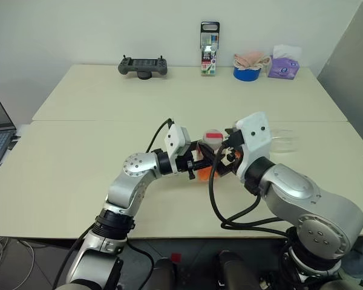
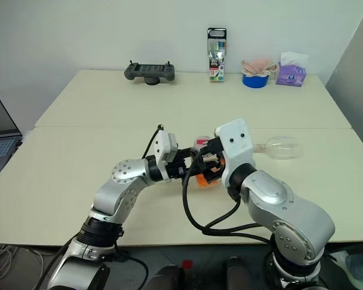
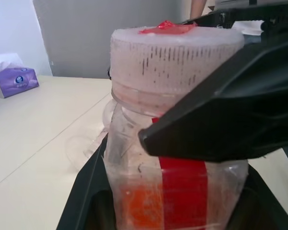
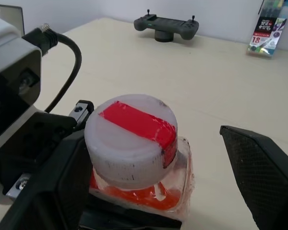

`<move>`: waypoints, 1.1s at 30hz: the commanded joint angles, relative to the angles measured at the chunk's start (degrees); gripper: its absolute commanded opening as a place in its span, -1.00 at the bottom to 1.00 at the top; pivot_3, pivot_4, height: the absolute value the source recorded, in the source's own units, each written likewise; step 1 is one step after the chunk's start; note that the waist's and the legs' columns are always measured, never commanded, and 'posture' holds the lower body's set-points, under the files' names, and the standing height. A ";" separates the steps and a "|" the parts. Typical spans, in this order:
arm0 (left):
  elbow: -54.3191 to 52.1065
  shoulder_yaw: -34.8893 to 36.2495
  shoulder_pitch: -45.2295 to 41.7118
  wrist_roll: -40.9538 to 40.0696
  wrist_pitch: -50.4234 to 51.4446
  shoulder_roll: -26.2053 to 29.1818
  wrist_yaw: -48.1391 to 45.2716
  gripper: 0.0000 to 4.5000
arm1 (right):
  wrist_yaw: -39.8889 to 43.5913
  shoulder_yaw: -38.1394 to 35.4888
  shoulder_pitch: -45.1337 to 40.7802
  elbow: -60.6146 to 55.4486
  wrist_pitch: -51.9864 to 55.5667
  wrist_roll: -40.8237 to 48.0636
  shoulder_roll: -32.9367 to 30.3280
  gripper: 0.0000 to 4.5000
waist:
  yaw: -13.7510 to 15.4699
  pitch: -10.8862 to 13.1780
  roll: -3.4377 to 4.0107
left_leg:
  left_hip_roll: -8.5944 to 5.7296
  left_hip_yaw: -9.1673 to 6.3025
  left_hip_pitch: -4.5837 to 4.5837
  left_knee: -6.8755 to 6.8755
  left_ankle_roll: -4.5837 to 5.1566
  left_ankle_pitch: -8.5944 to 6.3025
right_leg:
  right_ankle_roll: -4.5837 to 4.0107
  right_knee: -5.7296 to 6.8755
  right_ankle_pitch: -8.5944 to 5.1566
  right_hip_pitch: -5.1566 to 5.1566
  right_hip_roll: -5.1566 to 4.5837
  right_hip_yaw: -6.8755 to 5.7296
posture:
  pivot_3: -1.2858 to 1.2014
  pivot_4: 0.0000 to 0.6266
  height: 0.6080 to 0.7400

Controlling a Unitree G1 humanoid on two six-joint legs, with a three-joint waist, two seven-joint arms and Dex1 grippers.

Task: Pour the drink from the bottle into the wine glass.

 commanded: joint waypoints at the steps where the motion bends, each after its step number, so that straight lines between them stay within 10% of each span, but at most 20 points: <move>1: -1.50 0.89 -1.90 -0.99 -1.03 -0.31 -0.78 -0.23 | -2.23 -0.59 -1.96 -6.66 0.49 -3.14 -1.30 0.35 | -0.02 0.00 0.00 | 0.00 0.00 0.00 0.00 0.00 0.00 | 0.00 0.00 0.00 0.00 0.00 0.00 | 0.03 -0.52 1.00; 5: -1.01 0.92 -1.94 -0.78 -1.25 0.10 -1.27 -0.23 | -2.20 -0.53 -3.11 -6.83 1.31 -3.13 -1.31 -0.14 | -0.03 0.00 0.00 | 0.00 -0.01 0.00 0.00 0.00 0.00 | 0.00 0.01 0.00 0.00 0.00 -0.02 | 0.03 -0.52 1.00; 12: -1.31 0.57 -1.27 -0.54 -1.18 0.36 -1.19 -0.23 | 2.26 -1.83 -2.62 -6.48 -0.44 -1.71 -5.43 -0.14 | -0.03 0.00 0.00 | 0.00 -0.01 -0.01 -0.01 0.00 0.00 | 0.00 -0.03 0.00 0.00 0.00 -0.01 | 0.03 -0.52 1.00; 20: -1.13 0.61 -1.04 -0.40 -1.42 0.61 -1.23 -0.23 | 4.48 -1.90 -2.49 -6.42 -1.69 -1.16 -4.82 1.00 | -0.05 0.00 0.00 | 0.01 0.00 0.00 -0.01 0.00 0.00 | 0.01 -0.01 0.00 0.00 0.01 -0.02 | 0.03 -0.52 1.00; 33: 2.96 1.59 -3.19 -0.32 -2.46 0.03 -1.28 -0.23 | -0.52 -3.98 1.29 -6.84 -5.39 4.59 -5.34 1.00 | -0.02 0.00 0.00 | 0.01 0.00 -0.01 -0.02 0.00 0.00 | 0.01 -0.03 0.00 0.00 0.01 -0.01 | 0.03 -0.52 1.00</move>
